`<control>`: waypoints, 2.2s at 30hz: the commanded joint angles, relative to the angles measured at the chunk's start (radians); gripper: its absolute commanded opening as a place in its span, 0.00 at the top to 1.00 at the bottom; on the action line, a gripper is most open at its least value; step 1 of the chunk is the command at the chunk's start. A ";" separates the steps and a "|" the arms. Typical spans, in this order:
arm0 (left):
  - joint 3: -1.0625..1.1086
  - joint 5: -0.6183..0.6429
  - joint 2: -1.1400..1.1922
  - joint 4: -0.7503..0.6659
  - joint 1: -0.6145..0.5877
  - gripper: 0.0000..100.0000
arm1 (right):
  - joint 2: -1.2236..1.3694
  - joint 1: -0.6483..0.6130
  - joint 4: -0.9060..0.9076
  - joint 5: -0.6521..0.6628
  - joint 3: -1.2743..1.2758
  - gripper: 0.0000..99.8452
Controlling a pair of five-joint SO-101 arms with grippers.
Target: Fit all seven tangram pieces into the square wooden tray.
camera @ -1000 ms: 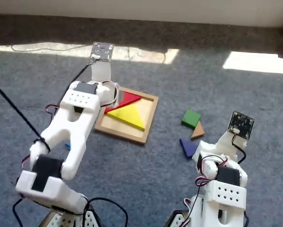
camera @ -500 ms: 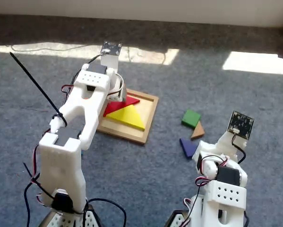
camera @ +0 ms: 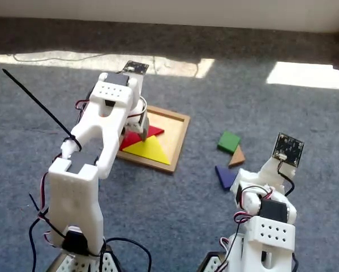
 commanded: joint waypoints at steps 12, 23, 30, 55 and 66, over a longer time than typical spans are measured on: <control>-0.015 0.106 -0.013 -0.255 0.033 0.79 | -0.013 -0.010 -0.018 0.009 -0.007 0.78; -0.058 0.066 0.056 -0.117 -0.007 0.79 | -0.013 -0.010 -0.018 0.012 -0.007 0.78; -0.151 0.006 -0.036 0.091 -0.012 0.79 | -0.013 -0.010 -0.018 0.012 -0.007 0.78; 0.137 0.043 -0.265 -0.187 -0.007 0.77 | -0.013 -0.010 -0.018 0.006 -0.005 0.78; 0.255 -0.015 -0.134 -0.276 -0.015 0.77 | -0.018 -0.010 -0.019 0.011 0.024 0.78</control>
